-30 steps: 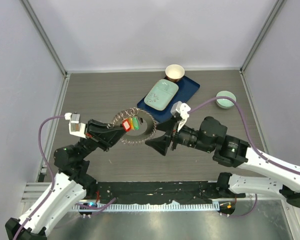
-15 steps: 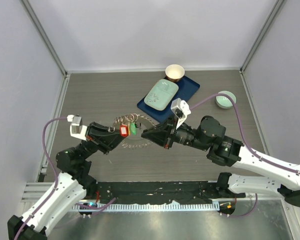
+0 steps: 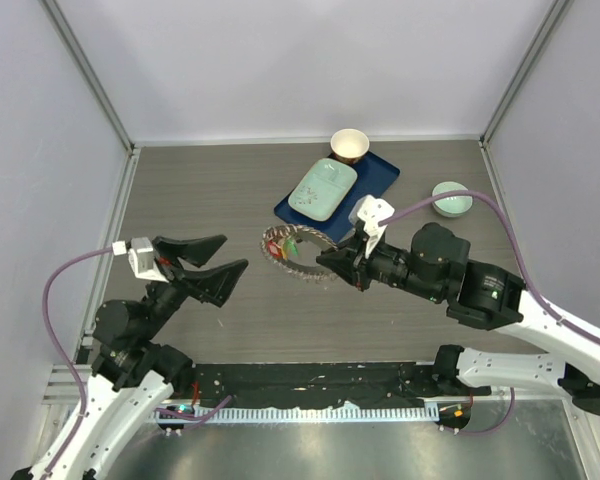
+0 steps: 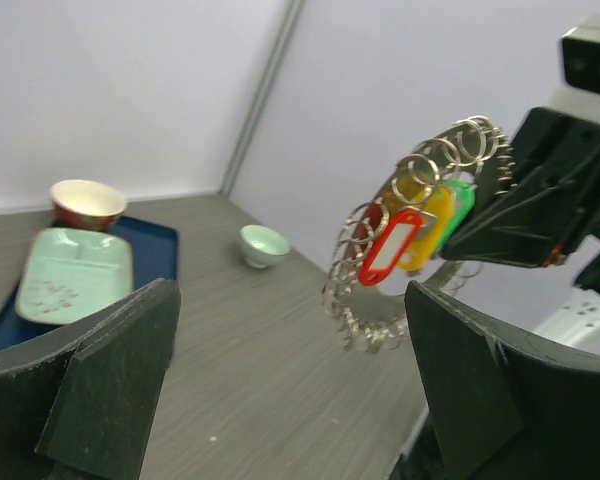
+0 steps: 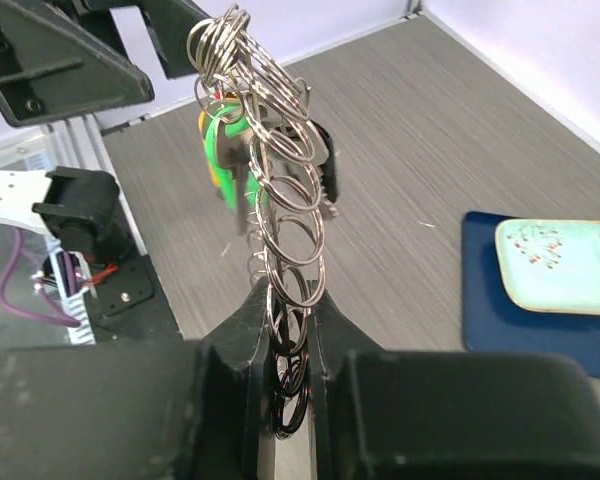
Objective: Remove the keys from the keyring
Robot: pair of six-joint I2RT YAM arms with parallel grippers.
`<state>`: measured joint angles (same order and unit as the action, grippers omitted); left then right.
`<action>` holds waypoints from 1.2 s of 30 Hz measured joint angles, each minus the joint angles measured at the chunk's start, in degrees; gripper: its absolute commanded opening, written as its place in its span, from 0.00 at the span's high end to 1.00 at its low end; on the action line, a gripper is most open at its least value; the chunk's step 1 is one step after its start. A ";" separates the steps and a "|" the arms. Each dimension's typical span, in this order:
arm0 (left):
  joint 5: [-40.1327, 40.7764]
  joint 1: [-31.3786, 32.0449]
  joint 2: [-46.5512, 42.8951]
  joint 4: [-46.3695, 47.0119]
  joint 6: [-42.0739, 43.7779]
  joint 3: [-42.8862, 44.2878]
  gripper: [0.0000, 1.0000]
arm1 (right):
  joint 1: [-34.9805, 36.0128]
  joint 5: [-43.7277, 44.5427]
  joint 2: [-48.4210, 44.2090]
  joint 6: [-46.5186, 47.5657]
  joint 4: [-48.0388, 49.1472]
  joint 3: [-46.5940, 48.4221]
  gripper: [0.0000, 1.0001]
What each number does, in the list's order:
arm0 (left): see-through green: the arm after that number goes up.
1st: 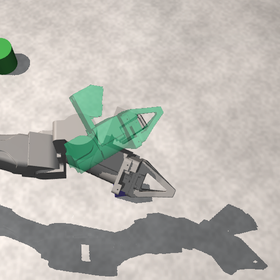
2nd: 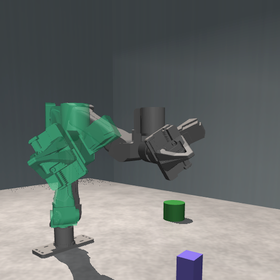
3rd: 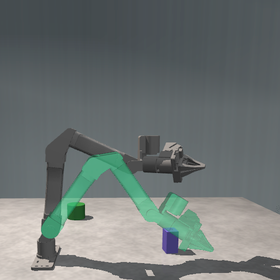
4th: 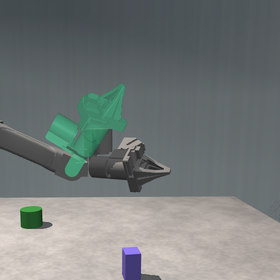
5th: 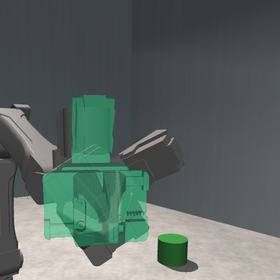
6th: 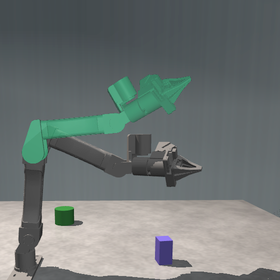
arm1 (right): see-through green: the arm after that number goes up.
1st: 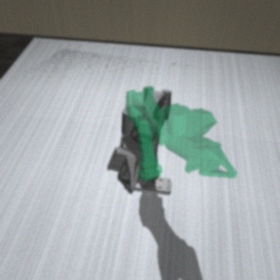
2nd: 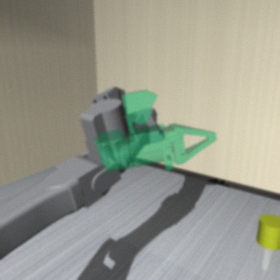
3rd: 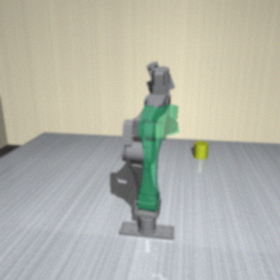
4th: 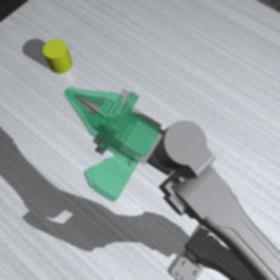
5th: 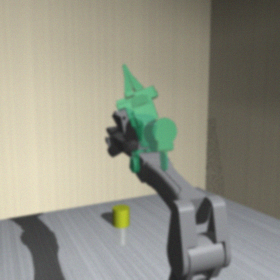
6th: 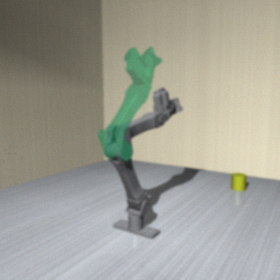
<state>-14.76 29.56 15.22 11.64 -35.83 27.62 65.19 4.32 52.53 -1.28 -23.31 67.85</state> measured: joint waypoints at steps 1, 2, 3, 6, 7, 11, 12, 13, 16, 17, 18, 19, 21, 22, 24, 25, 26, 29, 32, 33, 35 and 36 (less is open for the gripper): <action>0.79 0.00 -0.35 -2.40 1.64 0.83 0.05 | 0.00 0.42 -0.31 0.57 -0.74 0.22 0.99; 1.33 0.00 -0.39 -4.90 3.32 1.81 0.05 | 0.00 0.83 -0.68 1.16 -1.60 0.28 0.99; 1.49 0.00 -0.22 -7.04 4.81 2.71 0.07 | -0.02 1.09 -0.96 1.64 -2.38 0.31 0.99; 0.33 0.00 2.10 -14.10 8.94 6.80 0.10 | -0.02 1.62 -1.18 3.04 -4.00 0.31 0.99; -0.61 0.00 3.39 -16.02 10.01 8.61 0.12 | 0.00 1.57 -1.18 3.41 -4.33 0.31 0.99; -5.75 0.00 9.16 -20.52 12.63 16.46 0.14 | -0.07 0.76 -1.16 4.87 -5.68 0.31 0.99; -6.75 0.00 10.12 -20.68 12.74 17.66 0.14 | -0.04 0.24 -1.16 5.16 -5.81 0.31 0.99; -7.87 0.00 11.08 -20.85 12.74 18.93 0.15 | -0.07 -0.24 -1.16 5.33 -5.88 0.31 0.99; -10.29 0.00 13.18 -20.81 12.50 20.72 0.14 | -0.07 -1.68 -1.27 5.51 -5.88 0.31 0.99; -11.06 0.00 13.62 -20.74 12.37 20.72 0.15 | -0.07 -2.36 -1.33 5.51 -5.88 0.28 0.99; -11.93 0.00 13.92 -20.63 12.24 20.57 0.16 | -0.07 -3.04 -1.49 5.49 -5.88 0.28 0.99; -13.18 0.00 14.29 -20.24 12.20 20.28 0.17 | -0.09 -3.80 -1.79 5.44 -5.86 0.22 0.99; -16.61 0.00 14.84 -20.11 12.31 19.71 0.18 | -0.17 -5.38 -2.86 5.29 -5.18 -0.55 0.99; -17.84 0.00 15.02 -20.15 12.44 19.67 0.18 | -0.17 -5.92 -3.34 5.20 -4.96 -0.92 0.99; -21.00 0.00 15.17 -20.22 12.92 19.67 0.17 | -0.39 -7.41 -4.57 4.85 -4.07 -1.99 0.99; -22.43 0.00 15.12 -20.26 13.35 19.67 0.16 | -0.52 -7.96 -4.98 4.72 -3.82 -2.34 0.99; -24.09 0.00 15.02 -20.35 13.81 19.71 0.14 | -0.70 -8.66 -5.35 4.52 -3.43 -2.80 0.99; -29.24 0.00 14.97 -20.79 14.49 19.76 0.12 | -1.84 -11.28 -6.08 3.87 -1.84 -3.89 0.99; -32.54 0.00 14.80 -20.87 14.88 19.63 0.10 | -3.89 -14.97 -6.16 2.49 0.81 -4.24 0.99; -33.31 0.00 14.49 -20.26 14.88 19.19 0.10 | -4.44 -16.20 -6.16 1.90 1.90 -4.42 0.99; -34.77 0.00 13.38 -19.02 14.75 17.75 0.12 | -6.36 -19.63 -6.10 -0.13 5.01 -5.09 0.99; -35.47 0.00 12.76 -18.25 14.69 16.87 0.13 | -7.39 -21.55 -6.08 -1.36 6.99 -5.70 0.99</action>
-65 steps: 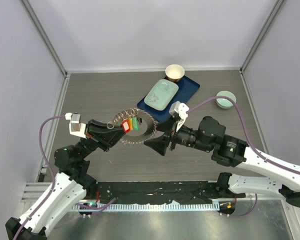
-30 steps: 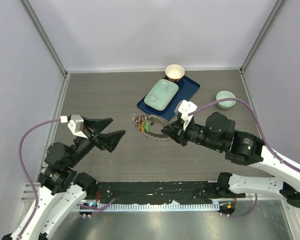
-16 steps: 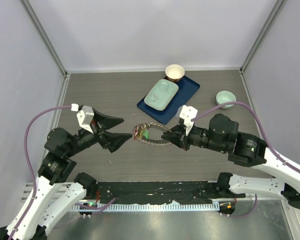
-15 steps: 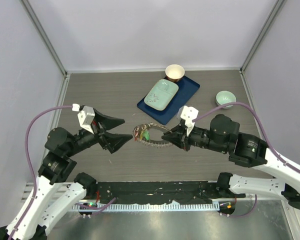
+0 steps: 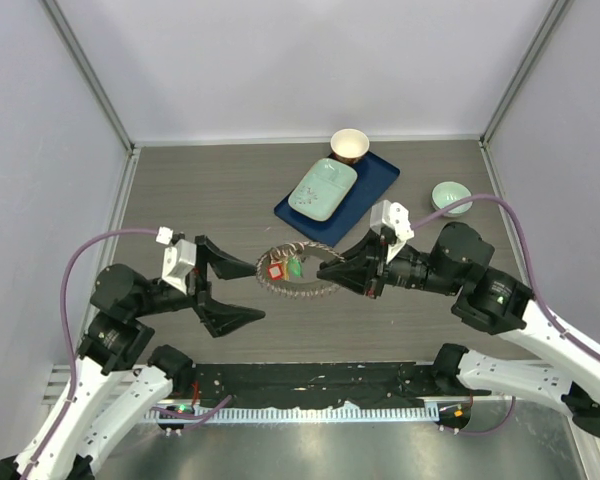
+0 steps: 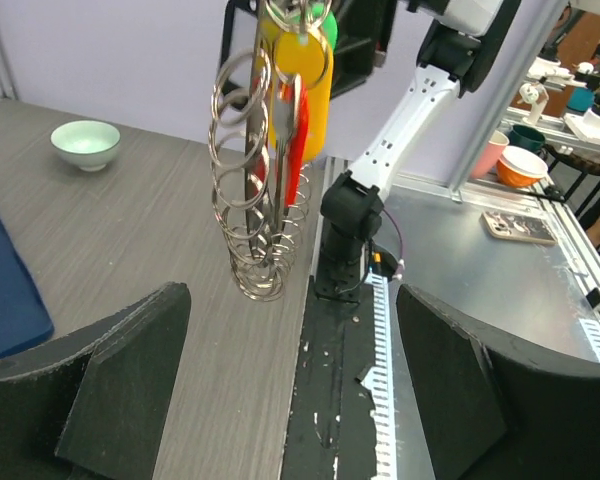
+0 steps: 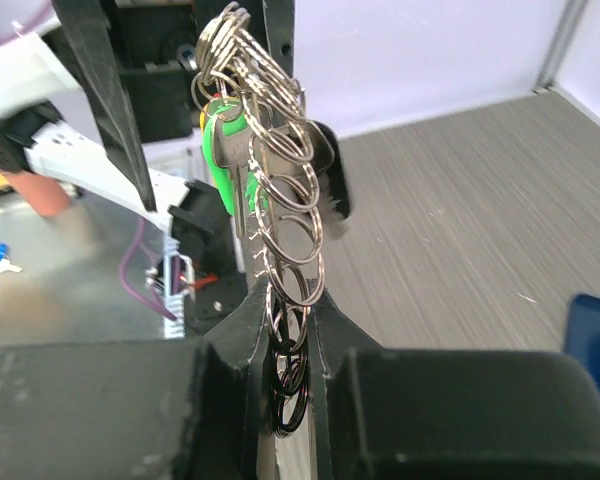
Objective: Remove the keys from the keyring
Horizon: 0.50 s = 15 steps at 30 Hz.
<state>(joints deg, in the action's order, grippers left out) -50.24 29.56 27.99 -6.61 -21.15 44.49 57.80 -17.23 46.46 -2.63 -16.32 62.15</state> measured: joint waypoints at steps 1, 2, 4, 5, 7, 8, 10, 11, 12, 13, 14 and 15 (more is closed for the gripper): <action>-0.66 0.00 -0.50 0.55 -0.07 -0.74 0.15 | -1.20 -2.25 0.07 -1.40 2.05 -0.76 0.99; -0.98 0.00 -0.81 0.76 -0.07 -1.18 0.16 | -2.36 -4.24 0.22 -2.62 3.98 -1.57 0.99; -1.27 0.00 -0.94 0.94 0.02 -1.31 0.18 | -4.92 -8.98 0.57 -6.08 8.85 -3.91 0.99; -1.25 0.00 -0.96 1.09 0.09 -1.31 0.18 | -6.12 -11.30 0.85 -7.80 11.43 -5.22 0.99; -0.87 0.00 -1.03 1.27 0.11 -1.25 0.18 | -7.96 -15.43 1.40 -11.65 16.57 -8.17 0.99; -0.31 0.00 -1.03 1.22 0.13 -1.11 0.19 | -8.61 -17.42 1.73 -13.46 19.19 -9.64 0.99; 1.33 0.00 -1.01 0.83 0.17 -0.39 0.19 | -9.16 -20.55 2.45 -15.52 22.21 -11.47 0.99; 2.14 0.00 -1.03 0.59 0.17 0.15 0.19 | -9.18 -22.03 2.93 -16.04 22.91 -11.91 0.99; 2.93 0.00 -1.09 0.31 0.20 0.83 0.20 | -9.18 -23.45 3.26 -16.17 23.19 -12.02 0.99; 3.63 0.00 -1.20 -0.09 0.28 1.51 0.21 | -9.18 -24.46 3.34 -16.11 23.23 -12.09 0.99; 4.13 0.00 -1.36 -0.52 0.39 2.05 0.24 | -9.20 -25.64 3.32 -15.89 23.52 -12.26 0.99; 4.85 0.00 -1.60 -1.60 0.61 2.93 0.26 | -9.38 -26.95 3.19 -15.65 23.65 -12.35 0.99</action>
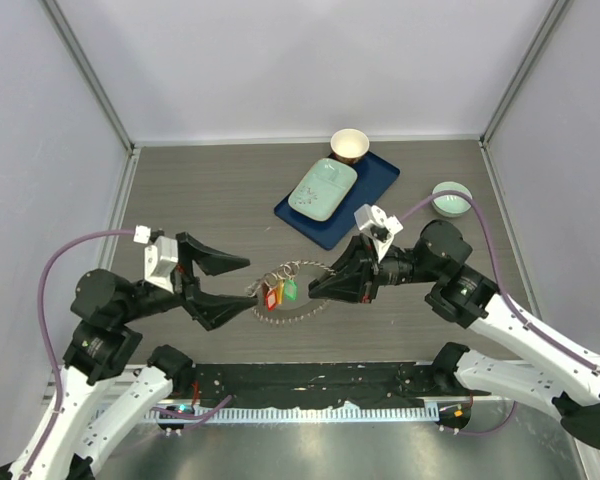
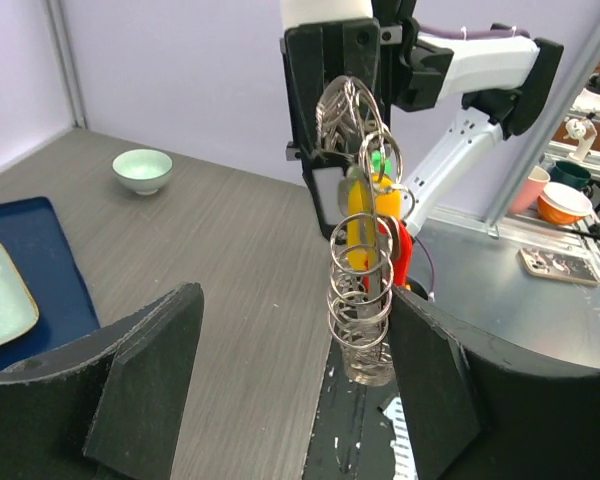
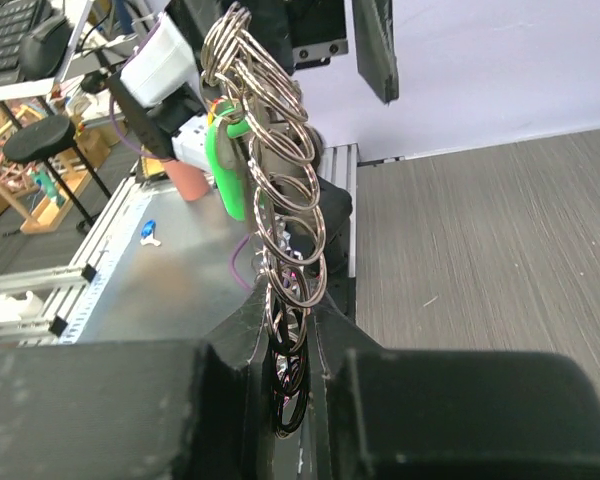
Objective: Remove the keys from the keyring
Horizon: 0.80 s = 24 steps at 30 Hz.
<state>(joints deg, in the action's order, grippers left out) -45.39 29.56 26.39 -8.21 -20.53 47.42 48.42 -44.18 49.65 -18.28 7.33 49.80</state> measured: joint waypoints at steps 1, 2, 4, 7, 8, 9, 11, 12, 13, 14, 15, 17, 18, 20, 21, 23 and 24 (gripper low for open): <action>0.70 0.00 -0.07 -1.42 0.26 1.16 0.27 | -0.22 -1.22 -0.17 0.42 0.00 0.00 0.99; 1.16 0.00 -0.07 -2.99 0.55 2.45 0.27 | -0.42 -2.16 -0.33 0.87 0.00 0.00 0.99; 1.27 0.02 -0.07 -5.79 1.53 4.90 0.27 | -1.22 -4.07 -0.44 1.70 0.00 0.00 0.99; 0.85 0.00 -0.07 -7.54 1.79 6.82 0.33 | -2.21 -7.37 0.07 1.95 -0.09 0.00 0.99; 0.57 0.00 -0.04 -7.76 1.79 6.93 0.34 | -2.21 -7.98 0.31 1.95 -0.09 0.00 0.99; 0.11 0.00 0.02 -8.22 1.77 7.04 0.35 | -2.27 -8.63 0.68 1.95 -0.11 0.00 0.99; -0.76 0.00 0.46 -8.96 1.70 7.23 0.43 | -2.29 -9.31 1.40 1.95 -0.11 0.00 0.99; -0.98 0.00 0.79 -9.35 1.60 7.48 0.49 | -2.32 -9.35 1.64 2.05 -0.17 0.00 0.99; -0.72 0.02 1.14 -9.60 1.40 7.72 0.60 | -2.32 -9.01 1.77 2.29 -0.50 0.00 0.99; 0.11 0.00 1.42 -9.88 1.18 8.11 0.60 | -2.32 -8.11 1.79 2.64 -1.16 0.00 0.99; 1.49 0.00 1.84 -10.47 0.98 8.79 0.59 | -2.32 -7.02 1.79 3.19 -1.90 0.00 0.99; 4.87 0.00 3.30 -12.92 1.03 11.43 0.53 | -2.32 -3.82 1.77 4.02 -3.19 0.00 0.99; 6.58 0.00 4.50 -14.32 1.03 13.31 0.54 | -2.32 -2.19 1.84 4.28 -3.76 0.00 0.99; 9.40 0.00 6.78 -16.24 0.61 16.52 0.59 | -2.32 1.31 1.88 4.63 -4.81 0.00 0.99; 10.93 0.00 7.61 -16.92 0.17 17.33 0.61 | -2.32 3.23 2.01 4.66 -5.25 0.00 0.99; 13.79 0.00 8.41 -18.12 -0.26 17.55 0.61 | -2.32 6.49 2.36 4.76 -5.88 0.00 0.99; 15.39 0.00 8.66 -19.10 -0.28 17.40 0.59 | -2.32 8.20 2.58 4.81 -6.16 0.00 0.99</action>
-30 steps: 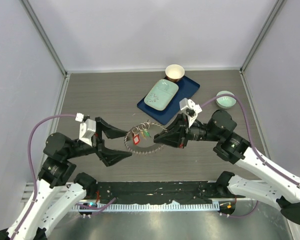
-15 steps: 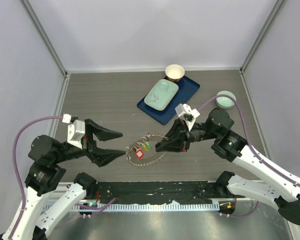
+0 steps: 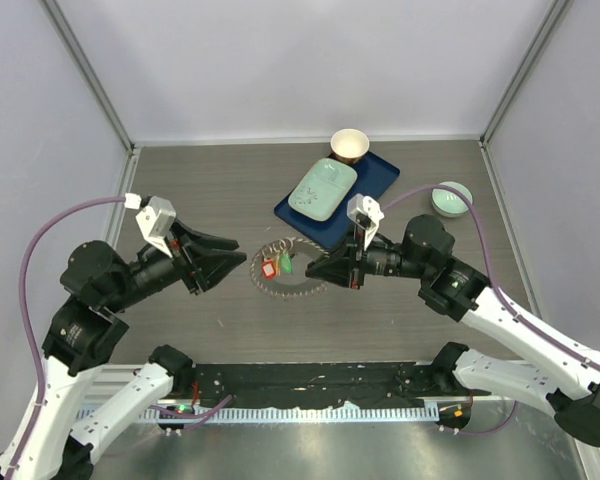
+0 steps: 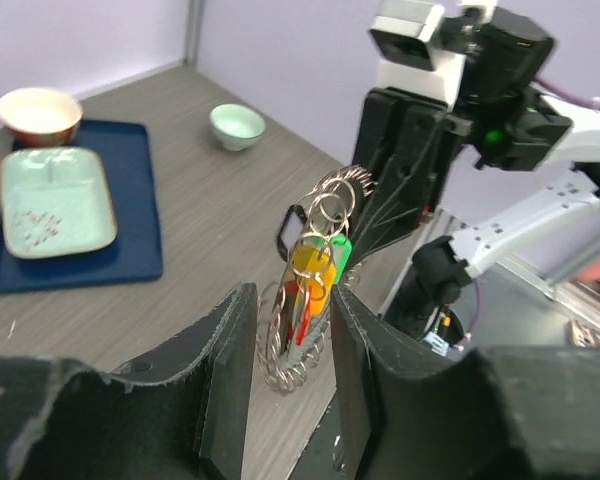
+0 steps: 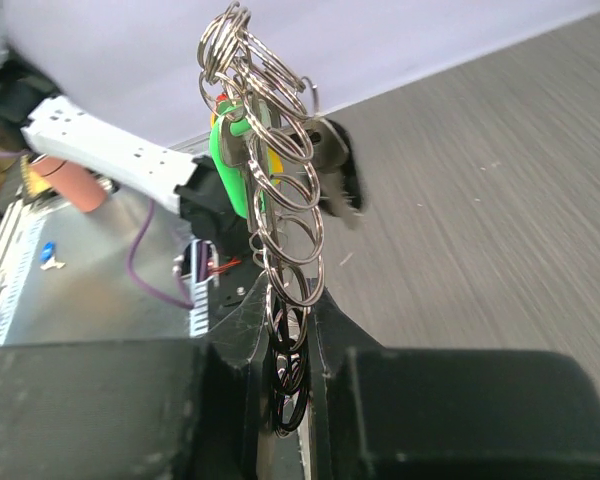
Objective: Remove the keys from the keyring
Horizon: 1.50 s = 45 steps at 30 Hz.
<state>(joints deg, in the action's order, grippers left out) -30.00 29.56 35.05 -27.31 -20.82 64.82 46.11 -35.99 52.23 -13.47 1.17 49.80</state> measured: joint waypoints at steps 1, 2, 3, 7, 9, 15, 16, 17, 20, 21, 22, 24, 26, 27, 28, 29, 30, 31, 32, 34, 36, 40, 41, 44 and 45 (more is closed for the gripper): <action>1.33 0.00 0.11 -0.90 0.02 -0.13 0.59 | 0.00 1.51 0.31 0.04 -0.17 0.00 0.99; 2.47 0.00 0.20 -1.49 0.04 -0.31 0.59 | 0.00 2.51 0.59 0.04 -0.24 0.00 0.99; 3.56 0.00 0.22 -2.19 0.04 -0.39 0.59 | -0.07 3.63 0.94 0.04 -0.28 0.00 0.99; 5.92 0.00 0.28 -3.13 0.22 -0.44 0.53 | -0.11 5.81 2.54 0.00 -0.39 0.02 0.99; 5.99 0.00 0.59 -3.28 0.55 -0.42 0.54 | -0.11 5.95 3.23 -0.02 -0.46 0.02 0.99; 5.46 0.00 3.43 -4.72 5.57 0.04 0.42 | -0.11 4.35 4.04 0.17 -2.34 0.17 0.99; 5.18 0.00 4.04 -5.22 6.27 0.48 0.38 | -0.11 3.78 4.07 0.24 -2.69 0.24 0.99; 4.79 0.00 4.52 -5.57 6.71 0.81 0.34 | -0.11 3.04 4.07 0.28 -3.06 0.24 0.99; 1.40 0.00 4.63 -6.03 8.70 0.87 0.27 | -0.11 1.18 4.02 0.28 -3.43 0.24 0.99; -0.07 0.00 3.74 -5.99 9.64 0.24 0.28 | -0.11 0.48 3.96 0.28 -3.43 0.24 0.99; -1.51 0.00 2.45 -6.10 10.88 -1.31 0.29 | -0.11 -0.33 3.89 0.28 -3.41 0.24 0.99; -3.02 0.00 1.11 -6.67 12.00 -2.86 0.33 | -0.11 -2.05 3.82 0.26 -3.41 0.37 0.99; -4.98 0.00 -0.59 -7.65 12.92 -4.13 0.36 | -0.11 -4.04 3.78 0.26 -3.39 0.68 0.99; -6.08 0.00 -1.27 -8.11 13.46 -4.24 0.39 | -0.11 -5.07 3.69 0.28 -3.37 0.85 0.99; -7.21 0.00 -1.68 -8.26 13.84 -4.24 0.40 | -0.11 -5.84 3.63 0.28 -3.39 0.98 0.99; -8.20 0.00 -1.90 -8.31 14.05 -4.24 0.41 | -0.11 -6.86 3.52 0.26 -3.34 1.16 0.99; -9.20 0.00 -1.95 -8.41 14.23 -4.24 0.45 | -0.11 -7.85 3.39 0.28 -3.19 1.29 0.99; -10.14 0.00 -1.88 -8.59 14.34 -4.24 0.46 | -0.11 -8.63 3.21 0.28 -2.95 1.29 0.99; -11.02 0.00 -1.70 -8.72 14.40 -4.26 0.48 | -0.11 -9.57 2.95 0.22 -2.75 1.31 0.99; -12.35 0.00 -1.33 -8.81 14.36 -4.31 0.52 | -0.11 -11.21 2.62 -0.02 -2.03 1.31 0.99; -13.60 0.00 -0.98 -8.61 14.05 -4.63 0.54 | -0.11 -12.87 2.45 -0.66 -0.76 1.31 0.99; -16.55 0.00 -0.76 -6.71 12.37 -6.25 0.54 | -0.46 -14.16 2.45 -2.19 1.20 1.27 0.99; -17.38 0.00 -0.79 -5.51 11.45 -6.93 0.54 | -0.50 -14.40 2.43 -2.47 1.68 1.25 0.99; -19.52 0.00 -0.81 -0.90 7.85 -9.14 0.53 | -0.55 -14.71 2.38 -2.97 2.21 1.16 0.99; -20.24 0.00 -0.81 1.14 6.14 -10.12 0.50 | -0.55 -14.73 2.38 -3.08 2.27 1.07 0.99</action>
<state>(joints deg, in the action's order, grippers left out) -50.24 29.56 34.24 -26.17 -14.68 54.70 45.56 -50.72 54.61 -16.56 3.44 50.87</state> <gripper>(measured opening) 0.459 0.152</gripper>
